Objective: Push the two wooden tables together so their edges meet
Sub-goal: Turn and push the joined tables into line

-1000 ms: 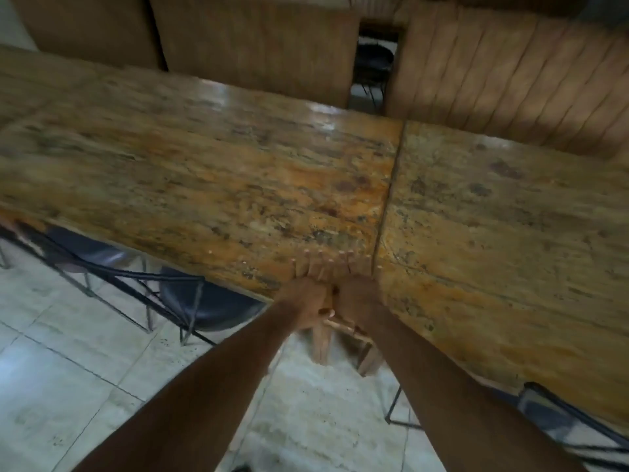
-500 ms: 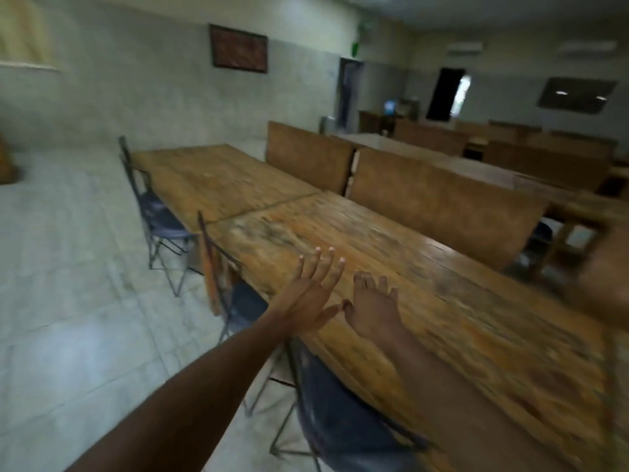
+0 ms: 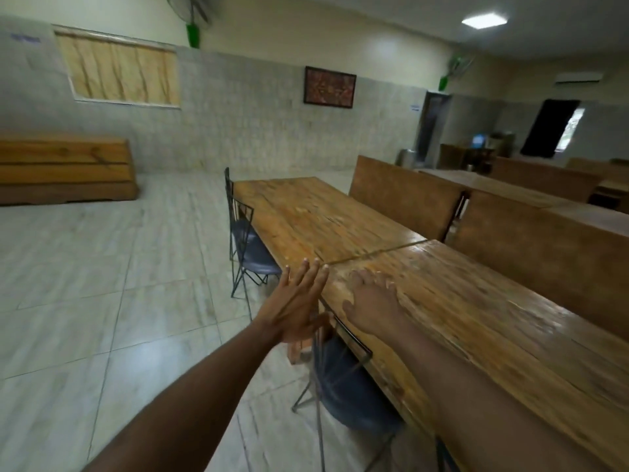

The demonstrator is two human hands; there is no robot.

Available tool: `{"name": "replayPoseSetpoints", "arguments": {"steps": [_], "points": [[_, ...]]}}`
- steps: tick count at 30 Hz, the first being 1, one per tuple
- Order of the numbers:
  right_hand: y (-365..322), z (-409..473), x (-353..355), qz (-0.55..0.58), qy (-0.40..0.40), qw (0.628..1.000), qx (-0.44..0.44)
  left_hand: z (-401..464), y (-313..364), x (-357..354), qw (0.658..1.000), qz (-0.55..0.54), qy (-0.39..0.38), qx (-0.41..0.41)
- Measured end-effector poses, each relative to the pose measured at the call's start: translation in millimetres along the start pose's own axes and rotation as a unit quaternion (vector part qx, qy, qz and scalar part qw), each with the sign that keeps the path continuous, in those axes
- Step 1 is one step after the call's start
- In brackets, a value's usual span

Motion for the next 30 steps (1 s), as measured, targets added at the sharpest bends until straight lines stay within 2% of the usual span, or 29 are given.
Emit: {"name": "replayPoseSetpoints", "arguments": {"steps": [5, 14, 19, 24, 26, 30], "points": [[-24.2, 142.2, -55.8, 0.035, -0.016, 0.999, 0.011, 76.5, -110.5, -49.1, 1.0, 0.015, -0.013, 0.009], [-36.6, 350.4, -134.7, 0.077, -0.104, 0.99, -0.063, 210.7, -257.5, -117.3, 0.99, 0.005, -0.14, -0.018], [-49.1, 436.3, -168.2, 0.1, -0.083, 0.989, -0.069, 298.1, -309.6, -169.4, 0.98, 0.011, -0.192, -0.059], [-54.4, 519.6, -248.0, 0.164, -0.078, 0.971, -0.153, 383.6, -333.9, -252.7, 0.957, 0.006, -0.257, -0.134], [-46.3, 547.7, -271.3, 0.214, -0.055, 0.949, -0.226, 414.7, -346.6, -291.1, 0.944, 0.001, -0.289, -0.16], [-19.5, 561.8, -312.8, 0.235, -0.008, 0.896, -0.378, 444.8, -365.5, -372.0, 0.913, 0.023, -0.326, -0.244]]}}
Point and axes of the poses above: each hand's wrist, its own z-axis towards the middle knuckle, its own x-axis out of the back of the hand, y = z × x, the point moved 6 cm from there along z, towards the middle knuckle, and after that the axes turned 3 degrees about x, right-handed, at the moved point
